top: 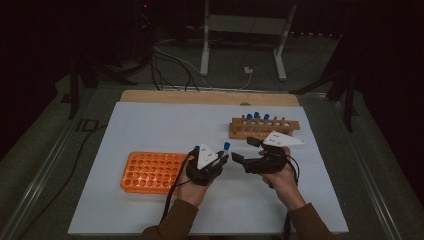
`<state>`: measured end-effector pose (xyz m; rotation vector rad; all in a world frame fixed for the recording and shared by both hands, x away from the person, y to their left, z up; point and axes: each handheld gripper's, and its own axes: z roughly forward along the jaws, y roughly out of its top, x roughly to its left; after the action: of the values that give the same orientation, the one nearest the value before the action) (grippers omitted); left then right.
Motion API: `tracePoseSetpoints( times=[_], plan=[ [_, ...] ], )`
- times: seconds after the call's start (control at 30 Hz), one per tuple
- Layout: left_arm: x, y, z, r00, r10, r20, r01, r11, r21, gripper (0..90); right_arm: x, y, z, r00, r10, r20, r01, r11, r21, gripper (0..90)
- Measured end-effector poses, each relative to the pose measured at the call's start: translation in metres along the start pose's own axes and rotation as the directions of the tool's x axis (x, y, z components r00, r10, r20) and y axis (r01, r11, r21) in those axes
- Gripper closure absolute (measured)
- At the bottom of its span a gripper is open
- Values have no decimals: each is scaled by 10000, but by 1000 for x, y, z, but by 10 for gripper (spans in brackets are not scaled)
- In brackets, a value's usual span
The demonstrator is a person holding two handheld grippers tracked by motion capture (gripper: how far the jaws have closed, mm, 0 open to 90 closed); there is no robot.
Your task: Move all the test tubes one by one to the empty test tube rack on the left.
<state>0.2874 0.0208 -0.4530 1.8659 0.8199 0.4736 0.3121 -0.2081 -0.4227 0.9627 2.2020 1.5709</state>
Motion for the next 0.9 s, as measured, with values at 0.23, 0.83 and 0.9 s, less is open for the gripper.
tracePoseSetpoints(
  times=[0.23,0.83,0.9],
  plan=[
    [8,-3,-14,10000,-35,73,35,9999,-108,772,-10,-3,-2,9980,63,628,-73,9998,166,13],
    [39,-18,-35,9992,-232,-335,229,9997,-81,772,-10,-4,-5,9958,-260,873,239,9994,251,3],
    [41,-20,-35,9989,-257,-380,256,9997,-29,772,-10,-4,-5,9959,-255,864,234,9994,248,3]
  ],
)
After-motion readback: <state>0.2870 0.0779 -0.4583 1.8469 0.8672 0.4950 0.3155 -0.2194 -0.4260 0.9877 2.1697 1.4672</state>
